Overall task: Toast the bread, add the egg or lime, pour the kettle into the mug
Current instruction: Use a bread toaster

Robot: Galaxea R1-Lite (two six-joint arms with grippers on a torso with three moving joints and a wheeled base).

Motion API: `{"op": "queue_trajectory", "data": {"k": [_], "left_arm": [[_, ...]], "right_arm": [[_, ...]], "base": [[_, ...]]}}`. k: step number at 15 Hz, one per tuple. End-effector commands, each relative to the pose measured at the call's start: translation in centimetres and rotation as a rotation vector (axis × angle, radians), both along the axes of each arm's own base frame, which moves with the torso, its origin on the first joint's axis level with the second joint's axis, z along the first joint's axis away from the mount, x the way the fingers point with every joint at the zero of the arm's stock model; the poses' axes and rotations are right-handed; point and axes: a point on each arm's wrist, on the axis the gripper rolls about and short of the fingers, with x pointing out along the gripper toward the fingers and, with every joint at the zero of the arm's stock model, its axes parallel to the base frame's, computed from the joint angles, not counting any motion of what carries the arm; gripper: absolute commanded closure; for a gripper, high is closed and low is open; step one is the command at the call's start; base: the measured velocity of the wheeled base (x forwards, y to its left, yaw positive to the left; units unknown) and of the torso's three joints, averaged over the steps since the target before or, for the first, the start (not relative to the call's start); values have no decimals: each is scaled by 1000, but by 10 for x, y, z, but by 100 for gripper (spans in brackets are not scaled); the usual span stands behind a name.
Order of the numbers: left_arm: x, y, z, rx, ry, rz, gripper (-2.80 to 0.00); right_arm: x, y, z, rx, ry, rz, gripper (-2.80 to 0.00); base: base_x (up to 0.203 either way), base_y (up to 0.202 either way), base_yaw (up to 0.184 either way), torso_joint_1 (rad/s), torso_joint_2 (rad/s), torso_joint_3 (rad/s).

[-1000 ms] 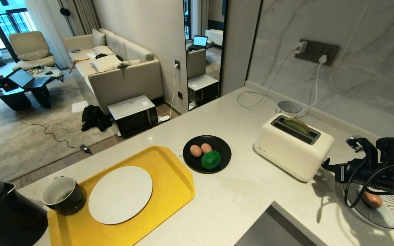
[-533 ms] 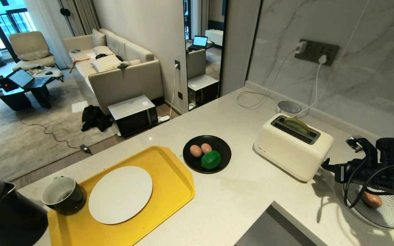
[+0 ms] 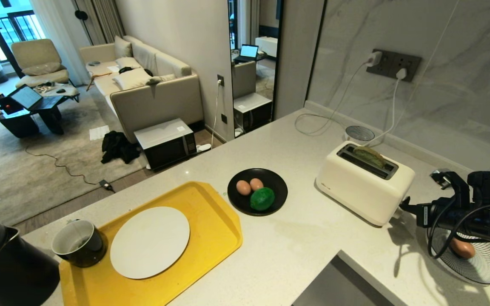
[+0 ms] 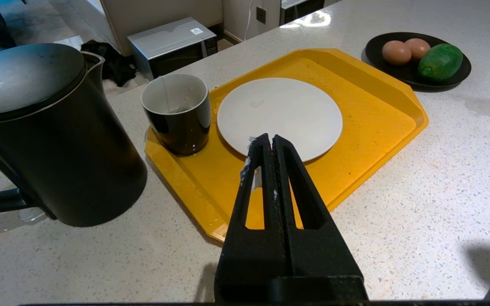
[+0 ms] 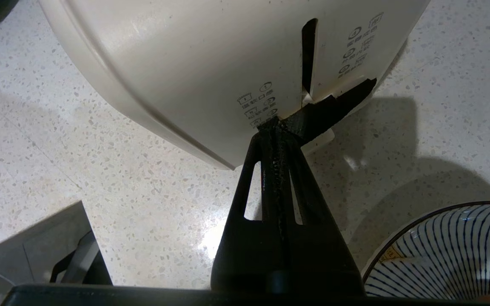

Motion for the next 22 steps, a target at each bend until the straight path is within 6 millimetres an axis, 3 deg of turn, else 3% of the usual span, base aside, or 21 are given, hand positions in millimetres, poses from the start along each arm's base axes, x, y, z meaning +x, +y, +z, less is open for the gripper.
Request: {"op": "queue_trajectory", "data": {"k": [1,22], "left_arm": [[0,0,0,0,-1,0,0],[0,0,0,0,0,0,0]], "right_arm": [[0,0,2,-1,-8,3,0],[0,0,6,-5,-21,3,0]], "base": [[0,0,0,0,0,0],[0,0,0,0,0,0]]}}
